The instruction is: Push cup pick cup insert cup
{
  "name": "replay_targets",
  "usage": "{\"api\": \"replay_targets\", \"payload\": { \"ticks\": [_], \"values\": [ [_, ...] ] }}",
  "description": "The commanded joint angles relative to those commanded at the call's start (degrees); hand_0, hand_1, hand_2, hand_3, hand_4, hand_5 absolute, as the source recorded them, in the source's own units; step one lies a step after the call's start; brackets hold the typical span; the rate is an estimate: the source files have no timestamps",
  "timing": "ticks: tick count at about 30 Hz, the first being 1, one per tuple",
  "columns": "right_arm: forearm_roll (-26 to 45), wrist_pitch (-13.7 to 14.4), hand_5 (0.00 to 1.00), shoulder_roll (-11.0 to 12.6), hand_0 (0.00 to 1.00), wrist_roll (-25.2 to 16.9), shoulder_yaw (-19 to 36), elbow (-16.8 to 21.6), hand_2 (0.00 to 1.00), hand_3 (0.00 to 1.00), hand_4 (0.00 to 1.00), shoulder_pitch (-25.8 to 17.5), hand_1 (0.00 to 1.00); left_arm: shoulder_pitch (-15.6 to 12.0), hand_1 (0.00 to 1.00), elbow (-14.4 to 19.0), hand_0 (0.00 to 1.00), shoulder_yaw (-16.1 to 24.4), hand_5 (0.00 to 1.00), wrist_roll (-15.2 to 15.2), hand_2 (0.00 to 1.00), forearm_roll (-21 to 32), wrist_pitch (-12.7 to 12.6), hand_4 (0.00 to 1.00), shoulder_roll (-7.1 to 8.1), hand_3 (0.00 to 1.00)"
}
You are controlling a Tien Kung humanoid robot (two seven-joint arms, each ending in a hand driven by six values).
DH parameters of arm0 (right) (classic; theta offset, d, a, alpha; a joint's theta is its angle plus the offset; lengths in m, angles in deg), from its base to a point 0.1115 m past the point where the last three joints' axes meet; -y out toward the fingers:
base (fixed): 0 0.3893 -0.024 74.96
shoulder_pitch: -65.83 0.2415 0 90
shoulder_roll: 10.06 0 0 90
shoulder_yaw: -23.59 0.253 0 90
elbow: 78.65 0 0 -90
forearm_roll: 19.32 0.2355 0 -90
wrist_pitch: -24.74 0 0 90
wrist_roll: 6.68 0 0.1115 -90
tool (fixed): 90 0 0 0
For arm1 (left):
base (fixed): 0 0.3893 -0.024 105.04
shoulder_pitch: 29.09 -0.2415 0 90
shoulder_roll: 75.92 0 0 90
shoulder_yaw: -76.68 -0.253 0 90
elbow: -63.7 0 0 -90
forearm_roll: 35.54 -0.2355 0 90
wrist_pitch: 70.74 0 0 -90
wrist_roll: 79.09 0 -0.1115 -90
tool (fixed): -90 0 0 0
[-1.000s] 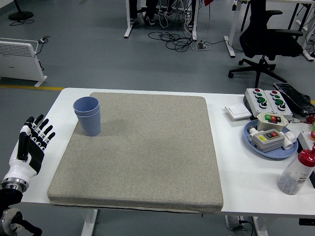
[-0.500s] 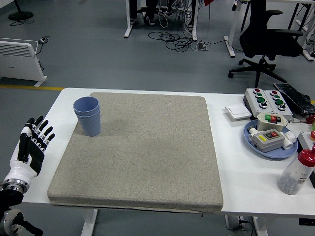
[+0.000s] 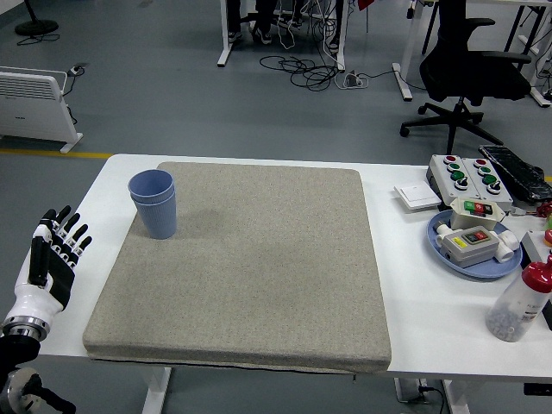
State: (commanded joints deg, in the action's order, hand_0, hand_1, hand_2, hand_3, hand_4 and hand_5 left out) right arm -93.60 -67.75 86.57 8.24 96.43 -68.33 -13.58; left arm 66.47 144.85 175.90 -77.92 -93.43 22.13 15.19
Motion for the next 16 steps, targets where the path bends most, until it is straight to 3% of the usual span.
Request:
{"api": "replay_targets", "payload": {
  "ticks": [16],
  "values": [
    [-0.85,-0.11,0.542,-0.07,0.723,0.29,0.35,0.00,0.666,0.580,0.098,0.26,0.659,0.33,0.970,-0.10,0.950,0.53,0.998,0.07,0.998,-0.28,-0.28,0.619,-0.20,0.982]
  ]
}}
